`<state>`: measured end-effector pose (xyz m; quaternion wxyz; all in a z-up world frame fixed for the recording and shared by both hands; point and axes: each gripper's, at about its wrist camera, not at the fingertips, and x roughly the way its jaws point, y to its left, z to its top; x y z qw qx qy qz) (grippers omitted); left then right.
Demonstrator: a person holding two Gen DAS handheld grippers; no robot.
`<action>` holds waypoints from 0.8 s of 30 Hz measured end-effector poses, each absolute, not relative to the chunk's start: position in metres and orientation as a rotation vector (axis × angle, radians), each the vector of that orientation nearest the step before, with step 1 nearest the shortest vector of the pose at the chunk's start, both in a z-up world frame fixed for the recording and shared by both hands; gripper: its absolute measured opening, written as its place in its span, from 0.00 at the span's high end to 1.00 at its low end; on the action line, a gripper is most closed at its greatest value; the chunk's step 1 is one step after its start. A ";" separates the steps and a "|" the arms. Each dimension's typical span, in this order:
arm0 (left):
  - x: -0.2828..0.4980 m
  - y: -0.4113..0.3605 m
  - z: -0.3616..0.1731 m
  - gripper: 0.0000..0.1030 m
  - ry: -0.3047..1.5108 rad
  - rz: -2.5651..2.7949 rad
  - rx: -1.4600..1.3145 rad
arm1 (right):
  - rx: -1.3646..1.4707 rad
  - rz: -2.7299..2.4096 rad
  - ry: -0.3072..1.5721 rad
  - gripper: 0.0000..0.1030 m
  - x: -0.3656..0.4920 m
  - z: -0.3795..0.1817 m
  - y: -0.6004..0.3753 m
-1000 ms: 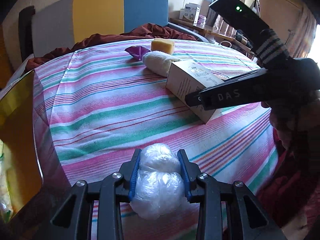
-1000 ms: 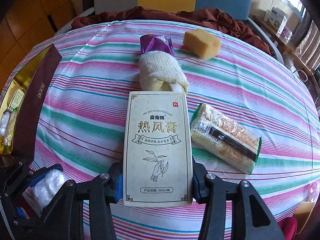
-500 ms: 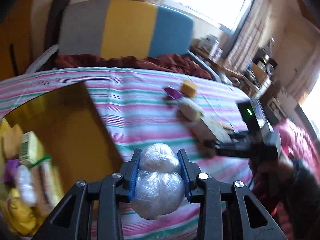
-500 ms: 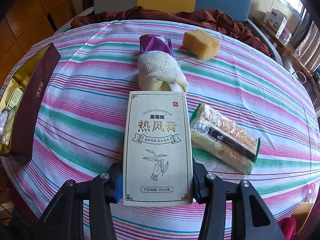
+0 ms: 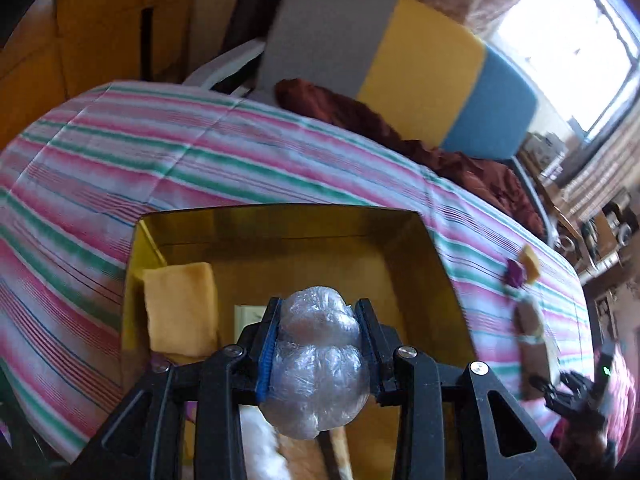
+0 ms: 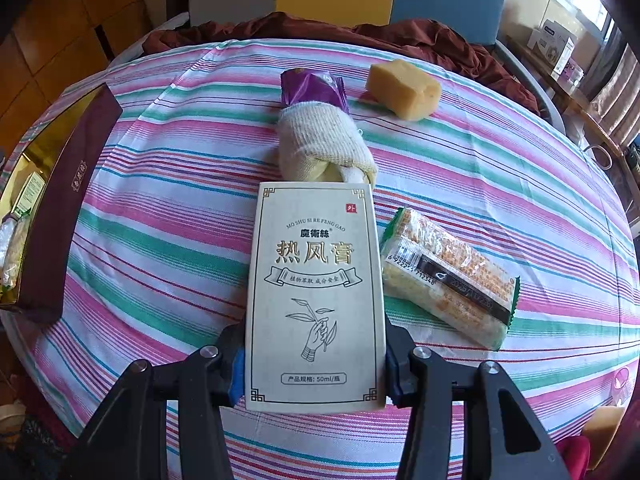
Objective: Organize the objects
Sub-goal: 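Lower the cotton into the gold tray and open the left gripper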
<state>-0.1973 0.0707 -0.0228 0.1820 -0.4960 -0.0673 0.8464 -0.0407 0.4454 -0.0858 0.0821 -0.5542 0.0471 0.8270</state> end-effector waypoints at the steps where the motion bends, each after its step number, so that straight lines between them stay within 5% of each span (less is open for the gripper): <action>1: -0.208 0.069 -0.029 0.64 -0.202 2.382 -1.422 | -1.656 2.471 0.141 0.51 -0.041 -0.086 0.445; 11: -0.264 0.071 -0.068 0.64 -0.139 2.441 -1.516 | -1.683 2.508 0.107 0.51 -0.040 -0.086 0.445; 16: -0.276 0.073 -0.082 0.50 -0.132 2.439 -1.544 | -1.684 2.509 0.109 0.51 -0.040 -0.086 0.446; 24: -0.256 0.069 -0.064 0.50 -0.045 2.521 -1.454 | -1.689 2.507 0.106 0.50 -0.039 -0.087 0.446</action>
